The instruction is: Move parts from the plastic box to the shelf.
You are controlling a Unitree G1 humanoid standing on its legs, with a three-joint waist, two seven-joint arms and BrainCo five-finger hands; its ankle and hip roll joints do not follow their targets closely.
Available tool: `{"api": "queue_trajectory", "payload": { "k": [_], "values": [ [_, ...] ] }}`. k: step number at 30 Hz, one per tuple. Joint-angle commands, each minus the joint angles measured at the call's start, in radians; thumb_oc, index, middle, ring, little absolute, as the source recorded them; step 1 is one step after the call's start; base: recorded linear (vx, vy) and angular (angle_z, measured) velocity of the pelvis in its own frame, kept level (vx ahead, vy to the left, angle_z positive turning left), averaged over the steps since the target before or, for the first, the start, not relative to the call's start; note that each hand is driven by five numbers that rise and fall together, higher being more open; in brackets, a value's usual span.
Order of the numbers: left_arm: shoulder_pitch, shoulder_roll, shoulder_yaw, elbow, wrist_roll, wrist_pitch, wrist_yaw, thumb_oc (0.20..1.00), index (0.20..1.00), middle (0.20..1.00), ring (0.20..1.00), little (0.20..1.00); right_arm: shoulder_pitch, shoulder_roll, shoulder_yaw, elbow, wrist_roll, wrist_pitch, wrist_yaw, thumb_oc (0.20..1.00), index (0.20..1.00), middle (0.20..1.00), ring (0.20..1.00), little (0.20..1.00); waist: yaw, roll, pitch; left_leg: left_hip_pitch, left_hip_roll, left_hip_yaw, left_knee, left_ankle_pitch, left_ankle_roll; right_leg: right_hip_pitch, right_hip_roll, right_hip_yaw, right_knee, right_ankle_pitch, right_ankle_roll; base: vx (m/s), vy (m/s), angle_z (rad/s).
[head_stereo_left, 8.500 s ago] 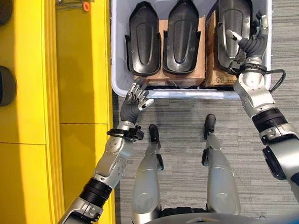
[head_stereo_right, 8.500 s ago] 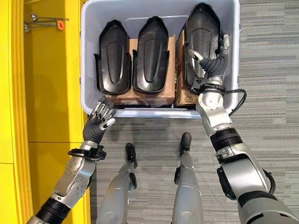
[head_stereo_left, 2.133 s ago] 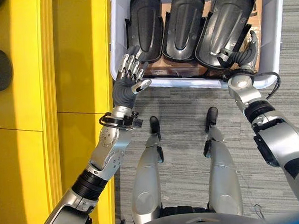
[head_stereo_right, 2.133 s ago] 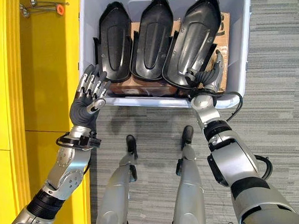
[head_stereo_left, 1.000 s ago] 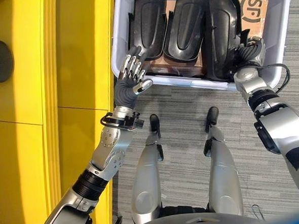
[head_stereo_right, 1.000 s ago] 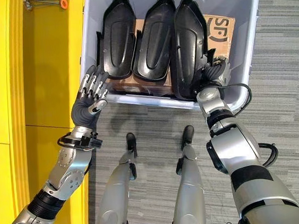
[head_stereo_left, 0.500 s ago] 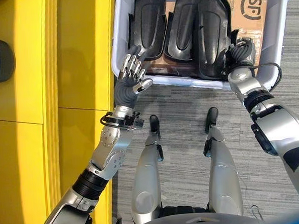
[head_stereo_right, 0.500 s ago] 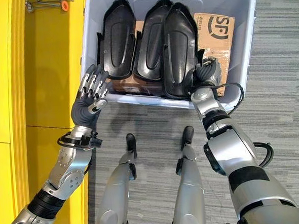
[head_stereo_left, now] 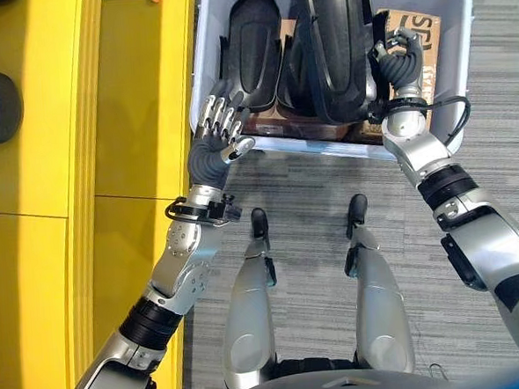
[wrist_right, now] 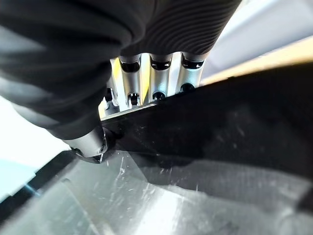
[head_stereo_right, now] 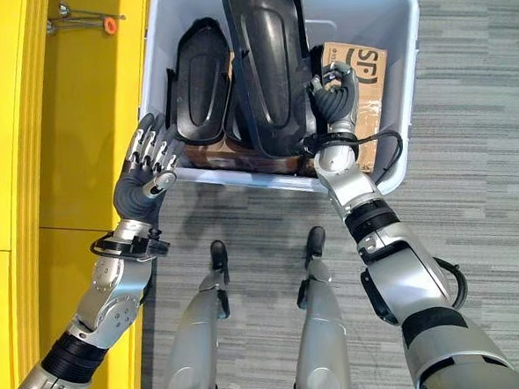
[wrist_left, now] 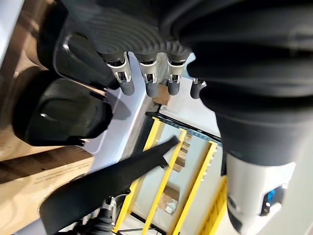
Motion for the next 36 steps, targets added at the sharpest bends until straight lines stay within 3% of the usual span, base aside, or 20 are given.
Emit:
{"api": "queue_trajectory", "payload": {
  "k": [1, 14, 16, 17, 21, 22, 26, 28, 30, 32, 35, 36],
  "values": [
    [0.055, 0.041, 0.023, -0.090, -0.008, -0.039, -0.020, 1.000, 1.000, 1.000, 1.000, 1.000, 0.023, -0.018, -0.036, -0.138, -0.063, -0.086, -0.013, 0.200, 0.200, 0.200, 0.200, 0.200, 0.014, -0.007, -0.083, 0.025, 0.043, -0.063, -0.001, -0.049, -0.007, 0.056, -0.018, 0.059, 0.091, -0.141, 0.064, 0.00, 0.000, 0.00],
    [0.180, 0.035, 0.116, -0.043, 0.019, -0.010, -0.047, 1.000, 1.000, 1.000, 1.000, 1.000, 0.303, 0.033, -0.057, -0.457, -0.090, -0.124, 0.105, 0.200, 0.200, 0.200, 0.200, 0.200, 0.007, -0.023, -0.148, 0.191, 0.083, -0.057, -0.047, -0.047, -0.022, 0.200, 0.009, 0.046, 0.094, -0.180, 0.059, 0.02, -0.023, -0.05],
    [0.195, 0.028, 0.124, -0.039, 0.021, -0.006, -0.053, 1.000, 1.000, 1.000, 1.000, 1.000, 0.341, 0.042, -0.050, -0.479, -0.092, -0.125, 0.127, 0.200, 0.200, 0.200, 0.200, 0.200, 0.007, -0.021, -0.161, 0.220, 0.094, -0.057, -0.059, -0.043, -0.025, 0.216, 0.018, 0.041, 0.112, -0.201, 0.053, 0.03, -0.097, -0.07],
    [0.222, 0.017, 0.138, -0.034, 0.030, 0.002, -0.055, 1.000, 1.000, 1.000, 1.000, 1.000, 0.389, 0.064, -0.038, -0.494, -0.085, -0.127, 0.155, 0.200, 0.200, 0.200, 0.200, 0.200, 0.006, -0.021, -0.181, 0.269, 0.119, -0.057, -0.073, -0.034, -0.030, 0.244, 0.033, 0.028, 0.166, -0.248, 0.042, 0.02, -0.105, -0.05],
    [0.243, 0.011, 0.148, -0.033, 0.040, 0.008, -0.058, 1.000, 1.000, 1.000, 1.000, 1.000, 0.411, 0.078, -0.027, -0.488, -0.072, -0.131, 0.173, 0.200, 0.200, 0.200, 0.200, 0.200, 0.004, -0.021, -0.190, 0.304, 0.138, -0.056, -0.084, -0.026, -0.034, 0.260, 0.044, 0.017, 0.212, -0.281, 0.032, 0.02, -0.118, -0.03],
    [0.277, 0.006, 0.171, -0.021, 0.049, 0.010, -0.062, 1.000, 1.000, 1.000, 1.000, 1.000, 0.406, 0.089, 0.000, -0.466, -0.064, -0.129, 0.194, 0.200, 0.200, 0.200, 0.200, 0.200, 0.013, -0.028, -0.209, 0.347, 0.168, -0.062, -0.085, -0.018, -0.037, 0.284, 0.065, -0.001, 0.275, -0.334, 0.017, 0.02, -0.176, 0.02],
    [0.318, 0.003, 0.188, -0.021, 0.059, 0.018, -0.068, 1.000, 1.000, 1.000, 1.000, 1.000, 0.391, 0.097, 0.017, -0.450, -0.064, -0.127, 0.209, 0.200, 0.200, 0.200, 0.200, 0.200, 0.028, -0.035, -0.221, 0.386, 0.195, -0.070, -0.082, -0.004, -0.036, 0.317, 0.092, -0.021, 0.320, -0.384, -0.004, 0.02, -0.205, 0.01],
    [0.338, -0.002, 0.194, -0.020, 0.068, 0.022, -0.068, 1.000, 1.000, 1.000, 1.000, 1.000, 0.382, 0.106, 0.021, -0.423, -0.059, -0.129, 0.207, 0.200, 0.200, 0.200, 0.200, 0.200, 0.040, -0.034, -0.230, 0.399, 0.218, -0.091, -0.116, 0.063, -0.047, 0.342, 0.112, -0.058, 0.321, -0.405, -0.023, -0.04, -0.214, 0.06],
    [0.366, -0.011, 0.201, -0.018, 0.071, 0.028, -0.070, 1.000, 1.000, 1.000, 1.000, 1.000, 0.392, 0.114, 0.022, -0.411, -0.045, -0.133, 0.209, 0.200, 0.200, 0.200, 0.200, 0.200, 0.051, -0.035, -0.261, 0.395, 0.221, -0.110, -0.175, 0.131, -0.058, 0.360, 0.126, -0.090, 0.288, -0.408, -0.033, -0.02, -0.158, 0.29],
    [0.369, -0.011, 0.199, -0.015, 0.078, 0.038, -0.073, 1.000, 1.000, 1.000, 1.000, 1.000, 0.420, 0.106, 0.013, -0.425, -0.041, -0.134, 0.211, 0.200, 0.200, 0.200, 0.200, 0.200, 0.055, -0.043, -0.276, 0.378, 0.209, -0.085, -0.189, 0.195, -0.062, 0.395, 0.115, -0.135, 0.223, -0.395, -0.037, -0.05, -0.115, 0.47],
    [0.363, -0.020, 0.194, -0.015, 0.080, 0.050, -0.084, 1.000, 1.000, 1.000, 1.000, 1.000, 0.440, 0.086, 0.007, -0.435, -0.050, -0.124, 0.214, 0.200, 0.200, 0.200, 0.200, 0.200, 0.057, -0.060, -0.291, 0.362, 0.180, -0.046, -0.141, 0.165, -0.037, 0.424, 0.099, -0.182, 0.138, -0.351, -0.042, -0.08, -0.065, 0.70],
    [0.349, -0.030, 0.182, -0.008, 0.078, 0.053, -0.089, 1.000, 1.000, 1.000, 1.000, 1.000, 0.463, 0.074, -0.006, -0.446, -0.050, -0.123, 0.214, 0.200, 0.200, 0.200, 0.200, 0.200, 0.049, -0.066, -0.301, 0.382, 0.175, -0.002, -0.087, 0.112, -0.027, 0.448, 0.072, -0.226, 0.092, -0.327, -0.044, -0.08, 0.003, 0.71]
  ]
}}
